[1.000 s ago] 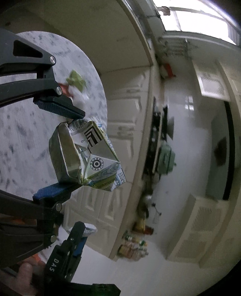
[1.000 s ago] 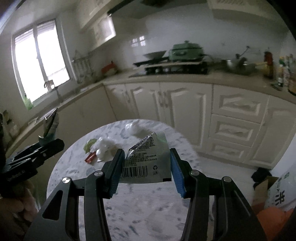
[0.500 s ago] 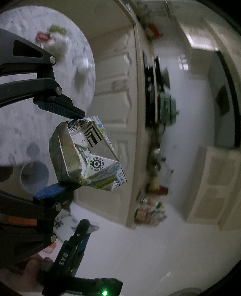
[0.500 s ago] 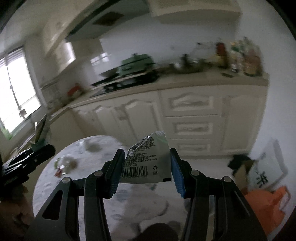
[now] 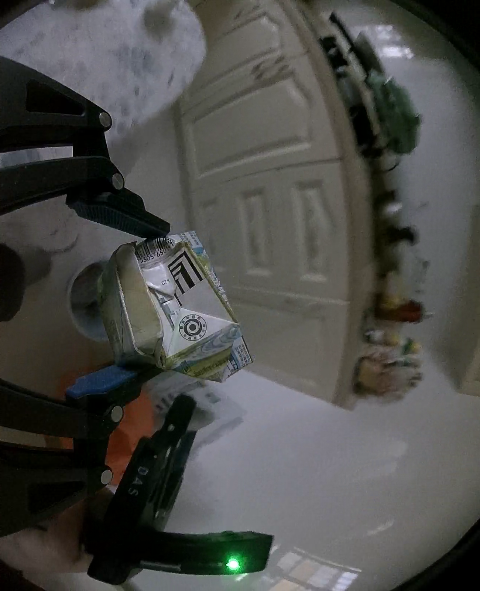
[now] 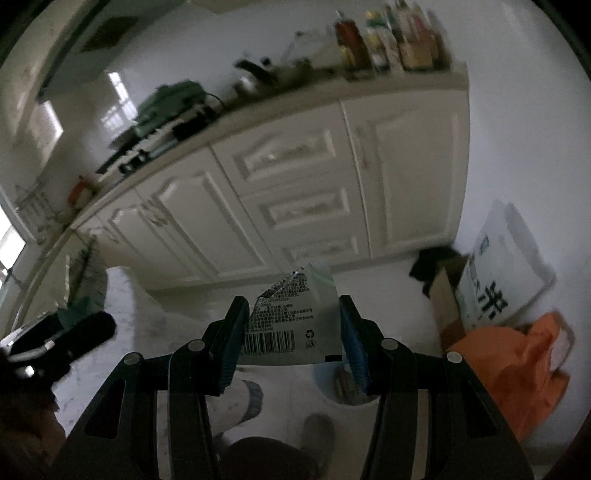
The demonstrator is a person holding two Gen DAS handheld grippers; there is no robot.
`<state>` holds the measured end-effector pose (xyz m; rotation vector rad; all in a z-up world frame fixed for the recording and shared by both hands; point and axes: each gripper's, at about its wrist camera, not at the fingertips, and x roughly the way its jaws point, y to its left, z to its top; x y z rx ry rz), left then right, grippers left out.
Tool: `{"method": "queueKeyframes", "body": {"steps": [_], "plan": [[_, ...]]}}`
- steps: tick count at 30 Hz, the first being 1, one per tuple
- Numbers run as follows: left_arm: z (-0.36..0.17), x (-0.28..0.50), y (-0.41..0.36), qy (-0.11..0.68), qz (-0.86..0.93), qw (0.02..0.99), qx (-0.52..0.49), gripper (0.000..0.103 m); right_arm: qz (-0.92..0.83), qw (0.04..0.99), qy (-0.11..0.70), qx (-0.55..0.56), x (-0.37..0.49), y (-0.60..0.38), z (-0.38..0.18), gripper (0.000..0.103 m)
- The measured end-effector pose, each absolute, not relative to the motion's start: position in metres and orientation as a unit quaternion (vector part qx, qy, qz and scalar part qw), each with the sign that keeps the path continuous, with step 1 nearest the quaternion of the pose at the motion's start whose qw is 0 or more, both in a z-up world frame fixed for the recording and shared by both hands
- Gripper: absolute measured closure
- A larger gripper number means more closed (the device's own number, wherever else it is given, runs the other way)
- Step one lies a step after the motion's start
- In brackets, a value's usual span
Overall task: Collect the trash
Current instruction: 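Carry the green-white carton and barcode wrapper toward the blue bin with both tools, then open both tools over the blue bin to drop the carton and wrapper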
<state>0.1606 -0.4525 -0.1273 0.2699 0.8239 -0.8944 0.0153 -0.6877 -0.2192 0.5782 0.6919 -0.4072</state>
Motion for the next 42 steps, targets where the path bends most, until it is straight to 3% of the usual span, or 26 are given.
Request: {"method": "queueKeyframes", "body": {"steps": [9,11,12,13,17,20,31,42], "plan": [[-0.169,0.232,-0.531,0.451,-0.424,0.770,0.156,0.042,-0.202,0.853,0.363,0.316,0.040,-0.724,-0.275,0.051],[-0.177,0.243,-0.543,0.464,-0.424,0.761,0.161,0.037,-0.207,0.845,0.371,0.325,0.045,-0.735,-0.287,0.050],[-0.179,0.255,-0.553,0.466,-0.419,0.761,0.166,0.028,-0.209,0.842,0.372,0.330,0.047,-0.739,-0.292,0.048],[-0.184,0.259,-0.561,0.466,-0.418,0.761,0.170,0.017,-0.209,0.837,0.373,0.342,0.048,-0.744,-0.299,0.045],[-0.188,0.263,-0.582,0.464,-0.402,0.767,0.184,0.007,-0.218,0.823,0.376,0.365,0.047,-0.751,-0.312,0.027],[-0.187,0.257,-0.583,0.452,-0.390,0.779,0.190,0.002,-0.231,0.819,0.372,0.370,0.041,-0.749,-0.311,0.001],[-0.138,0.191,-0.513,0.401,-0.367,0.820,0.179,0.001,-0.244,0.827,0.363,0.352,0.020,-0.721,-0.280,0.000],[-0.049,0.129,-0.380,0.334,-0.365,0.861,0.119,0.001,-0.223,0.866,0.320,0.311,0.009,-0.658,-0.199,0.000]]}}
